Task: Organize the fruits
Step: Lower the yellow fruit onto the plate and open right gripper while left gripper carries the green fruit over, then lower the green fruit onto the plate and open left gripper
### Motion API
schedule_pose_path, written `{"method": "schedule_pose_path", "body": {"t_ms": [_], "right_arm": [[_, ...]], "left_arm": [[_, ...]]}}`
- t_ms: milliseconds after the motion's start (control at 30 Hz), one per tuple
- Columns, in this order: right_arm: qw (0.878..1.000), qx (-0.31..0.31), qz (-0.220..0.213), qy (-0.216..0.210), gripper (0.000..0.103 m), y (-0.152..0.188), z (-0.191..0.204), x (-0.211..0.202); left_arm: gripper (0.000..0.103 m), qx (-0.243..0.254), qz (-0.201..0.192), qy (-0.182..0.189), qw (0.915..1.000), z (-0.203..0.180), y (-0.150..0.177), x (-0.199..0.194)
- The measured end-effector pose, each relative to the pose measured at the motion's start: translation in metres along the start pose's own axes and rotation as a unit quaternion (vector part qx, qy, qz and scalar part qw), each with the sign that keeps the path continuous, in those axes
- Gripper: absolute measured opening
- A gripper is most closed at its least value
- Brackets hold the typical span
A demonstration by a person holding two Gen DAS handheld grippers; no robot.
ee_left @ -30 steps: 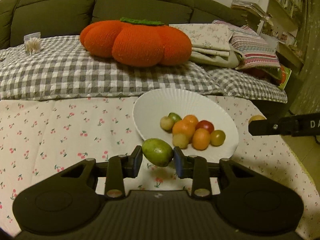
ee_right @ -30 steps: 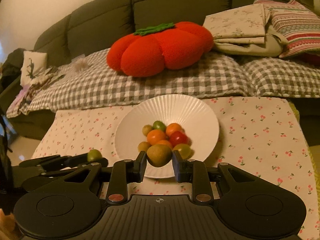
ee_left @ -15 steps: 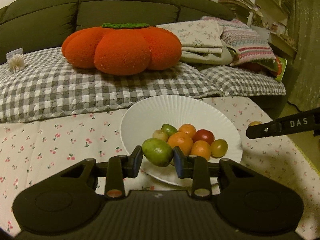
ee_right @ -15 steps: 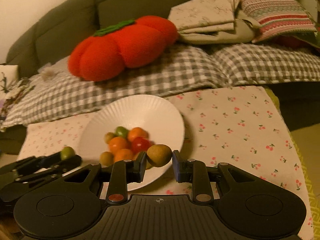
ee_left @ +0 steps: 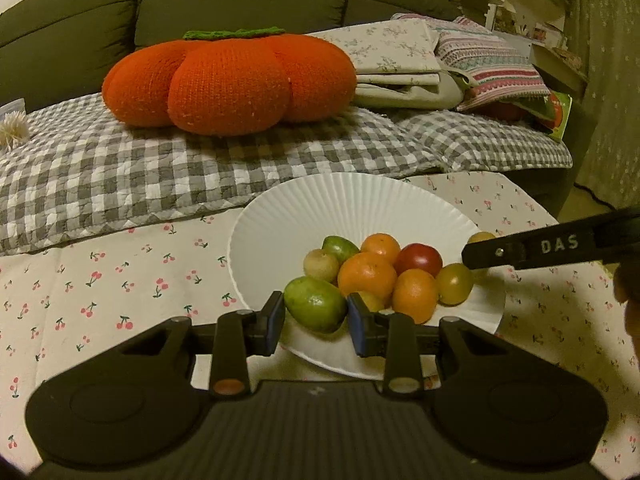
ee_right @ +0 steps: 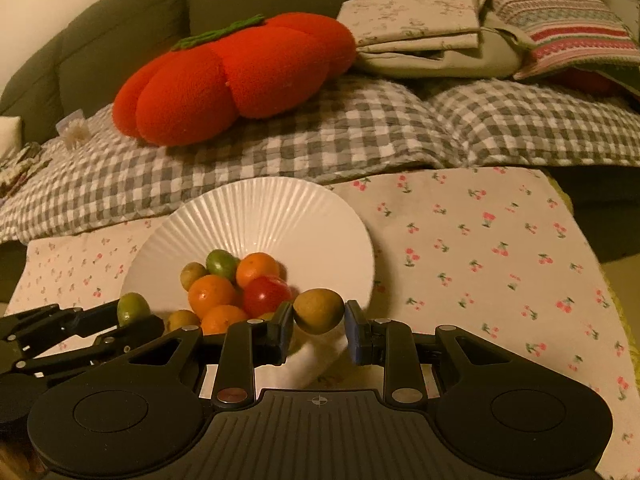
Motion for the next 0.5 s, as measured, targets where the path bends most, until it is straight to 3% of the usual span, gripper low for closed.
{"method": "schedule_pose_path", "body": {"t_ms": [100,233,433,467,500], "right_arm": [[1.0,0.003,-0.008,-0.004,0.027,-0.002,-0.001,0.002],[1.0,0.023,-0.015,-0.008,0.04,-0.005,-0.005,-0.001],[0.999,0.04,-0.025,-0.01,0.04,-0.011,-0.008,-0.012],[0.999,0.042,-0.024,-0.01,0.04,-0.011,-0.008,-0.013],[0.999,0.043,-0.025,-0.011,0.04,-0.011,-0.008,-0.014]], "left_arm": [[0.033,0.0,0.0,0.0,1.0,0.0,-0.001,0.001],[0.033,-0.007,0.002,0.001,1.0,0.0,-0.001,0.0],[0.033,-0.028,0.004,0.004,0.9996,0.006,-0.004,-0.007],[0.034,-0.031,0.003,0.005,0.9995,0.007,-0.005,-0.009],[0.045,-0.034,0.001,0.006,0.9994,0.006,-0.005,-0.01]]}}
Point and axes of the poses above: each gripper's, at about its wrist camera, not at the fingertips, and x roughly the way its jaws point, z to its left, y to its underside, the point moved 7 cm from there along x, roughly the way its jaws point, and after that the axes turned 3 degrees about z, right-handed, at the moved point
